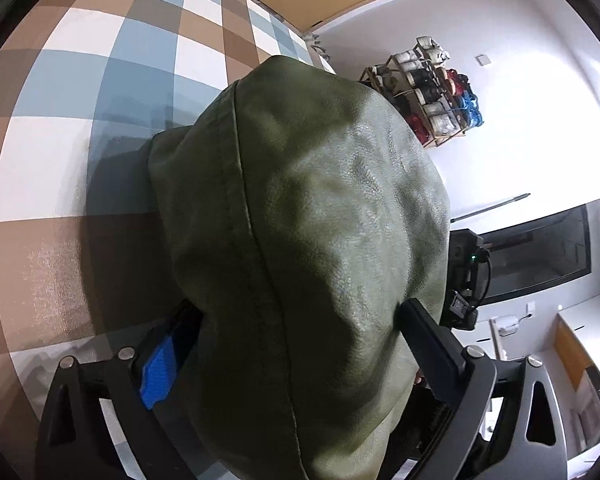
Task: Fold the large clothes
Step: 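Grip the rolled green jacket bundle from both sides with both grippers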
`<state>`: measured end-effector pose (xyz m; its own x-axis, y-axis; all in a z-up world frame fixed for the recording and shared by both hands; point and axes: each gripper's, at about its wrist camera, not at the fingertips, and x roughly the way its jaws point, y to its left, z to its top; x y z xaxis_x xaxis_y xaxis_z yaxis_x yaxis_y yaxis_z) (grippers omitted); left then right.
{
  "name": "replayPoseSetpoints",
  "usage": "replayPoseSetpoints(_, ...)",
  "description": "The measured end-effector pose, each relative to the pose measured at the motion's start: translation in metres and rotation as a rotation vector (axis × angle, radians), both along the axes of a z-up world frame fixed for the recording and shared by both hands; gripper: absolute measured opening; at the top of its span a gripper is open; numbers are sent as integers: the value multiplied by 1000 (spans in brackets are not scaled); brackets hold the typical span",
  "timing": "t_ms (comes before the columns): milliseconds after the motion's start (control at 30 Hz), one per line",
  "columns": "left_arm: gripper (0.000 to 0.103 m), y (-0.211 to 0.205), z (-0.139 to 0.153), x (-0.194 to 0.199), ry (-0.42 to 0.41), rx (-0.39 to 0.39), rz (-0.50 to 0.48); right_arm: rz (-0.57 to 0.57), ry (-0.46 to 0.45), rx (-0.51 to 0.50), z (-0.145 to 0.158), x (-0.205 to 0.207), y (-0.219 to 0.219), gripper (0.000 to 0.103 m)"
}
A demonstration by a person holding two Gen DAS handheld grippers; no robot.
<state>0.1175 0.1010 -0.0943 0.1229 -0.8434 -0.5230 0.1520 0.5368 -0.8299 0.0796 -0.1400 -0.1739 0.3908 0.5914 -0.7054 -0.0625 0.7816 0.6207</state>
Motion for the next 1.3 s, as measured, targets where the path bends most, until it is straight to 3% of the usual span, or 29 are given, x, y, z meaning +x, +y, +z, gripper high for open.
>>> replayPoseSetpoints(67,91,3,-1,1,5,-15,3,16,-9,12,0,0,1,102)
replayPoseSetpoints(233,82,8,2,-4,-7,-24,12,7,-31,96,6,-9,-7,80)
replayPoseSetpoints(367,80,12,-1,-4,-10,-40,5,5,-38,101,7,-18,-8,77)
replayPoseSetpoints(567,80,14,-11,4,21,-88,6,57,-69,-105,13,-4,27,77)
replayPoseSetpoints(633,81,18,-13,4,26,-108,6,61,-70,-85,15,0,26,75)
replayPoseSetpoints(767,82,18,-9,0,1,-110,7,51,-75,54,14,-7,9,71)
replayPoseSetpoints(867,83,16,-7,-5,-25,-112,4,69,-65,142,12,-11,3,71)
replayPoseSetpoints(967,86,18,-11,-1,-14,-124,0,103,-75,29,13,-11,13,73)
replayPoseSetpoints(1033,96,17,-21,7,41,-158,17,69,-54,-33,11,-3,21,88)
replayPoseSetpoints(1133,101,12,-30,13,92,-186,16,32,-12,-53,4,12,23,103)
replayPoseSetpoints(1300,100,7,-17,14,77,-179,9,73,18,32,-2,31,18,103)
